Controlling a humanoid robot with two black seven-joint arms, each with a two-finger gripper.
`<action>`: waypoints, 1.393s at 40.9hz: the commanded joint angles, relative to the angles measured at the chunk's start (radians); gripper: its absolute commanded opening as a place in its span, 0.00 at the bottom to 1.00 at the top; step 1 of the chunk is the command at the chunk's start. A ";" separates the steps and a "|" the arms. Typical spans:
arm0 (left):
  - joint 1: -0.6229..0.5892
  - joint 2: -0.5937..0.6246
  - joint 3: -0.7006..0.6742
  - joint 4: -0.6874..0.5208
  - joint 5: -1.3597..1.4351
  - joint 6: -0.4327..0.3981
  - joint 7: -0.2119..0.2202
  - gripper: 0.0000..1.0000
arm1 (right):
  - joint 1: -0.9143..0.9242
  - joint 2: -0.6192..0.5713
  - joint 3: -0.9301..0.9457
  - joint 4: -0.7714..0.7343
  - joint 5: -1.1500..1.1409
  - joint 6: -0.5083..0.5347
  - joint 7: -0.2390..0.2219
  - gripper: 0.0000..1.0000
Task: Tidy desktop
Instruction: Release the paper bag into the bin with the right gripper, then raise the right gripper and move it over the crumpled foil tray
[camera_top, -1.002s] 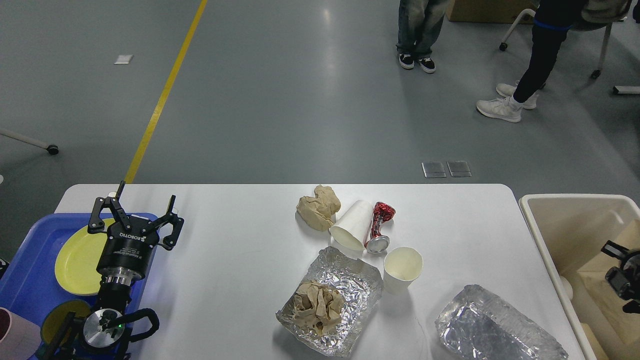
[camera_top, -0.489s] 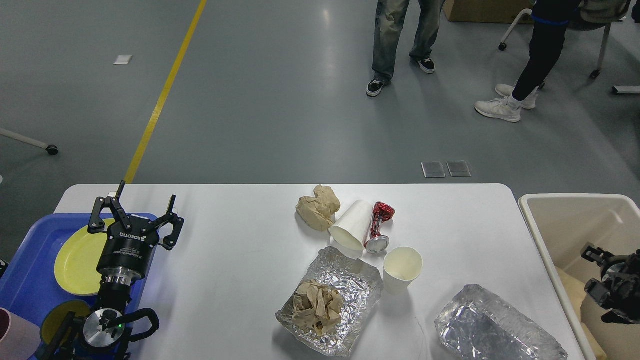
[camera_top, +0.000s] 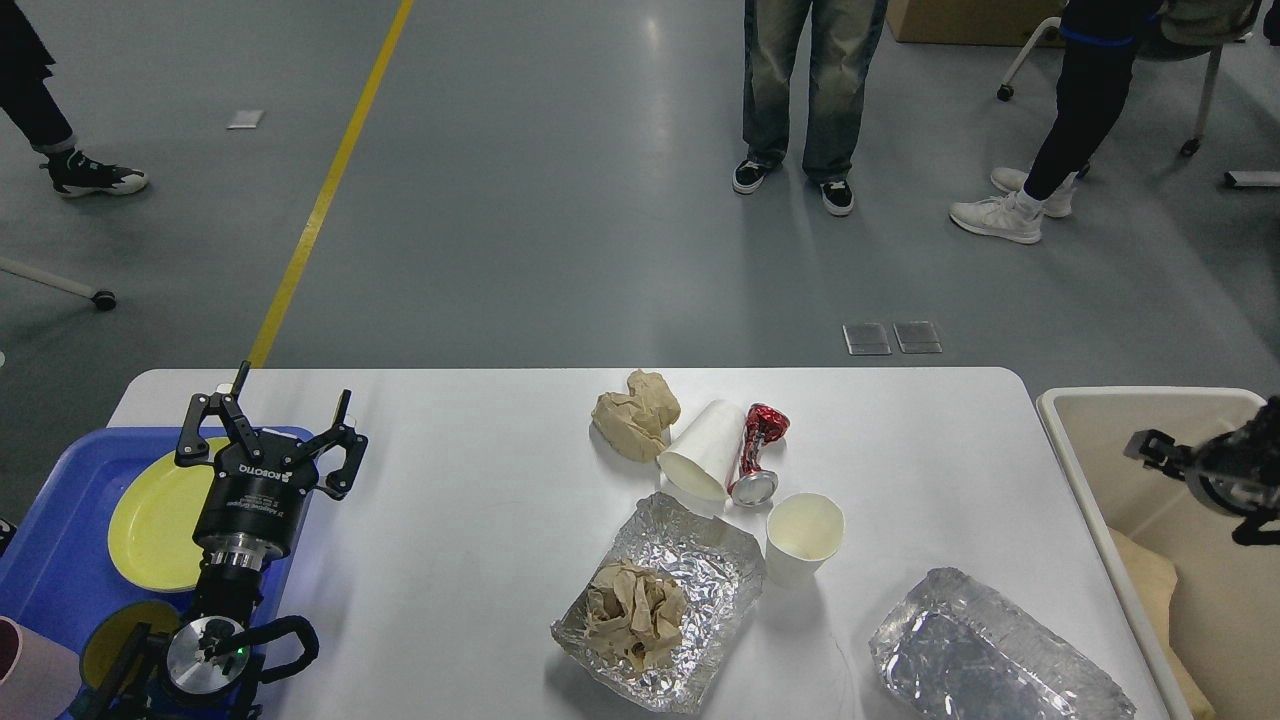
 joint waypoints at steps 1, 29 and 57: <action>0.002 0.000 0.001 0.000 0.000 0.000 0.000 0.96 | 0.219 0.022 -0.116 0.158 0.002 0.099 0.000 1.00; 0.002 0.000 0.001 0.000 0.000 0.000 -0.002 0.96 | 1.098 0.345 -0.071 0.819 0.019 0.664 0.003 1.00; 0.002 0.000 0.001 0.000 0.000 0.000 0.000 0.96 | 1.111 0.361 -0.037 0.796 0.026 0.718 0.003 1.00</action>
